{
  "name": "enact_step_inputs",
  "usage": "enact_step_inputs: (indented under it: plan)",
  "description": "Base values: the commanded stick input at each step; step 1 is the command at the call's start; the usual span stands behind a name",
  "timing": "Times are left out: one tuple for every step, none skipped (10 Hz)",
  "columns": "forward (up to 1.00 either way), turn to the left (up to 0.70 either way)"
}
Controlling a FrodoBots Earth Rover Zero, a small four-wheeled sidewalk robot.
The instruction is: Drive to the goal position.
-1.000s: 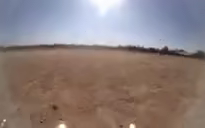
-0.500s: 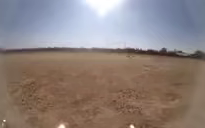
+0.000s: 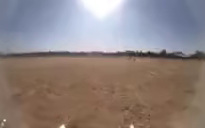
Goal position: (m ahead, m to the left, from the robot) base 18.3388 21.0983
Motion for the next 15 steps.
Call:
enact_step_inputs:
  plan:
    - [1.00, 0.00]
    - [1.00, 0.00]
    - [1.00, 0.00]
    - [1.00, 0.00]
    - [1.00, 0.00]
    - [1.00, 0.00]
    - [1.00, 0.00]
    - [1.00, 0.00]
    - [1.00, 0.00]
    - [1.00, 0.00]
    - [1.00, 0.00]
    - [1.00, 0.00]
    - [1.00, 0.00]
    - [1.00, 0.00]
    - [1.00, 0.00]
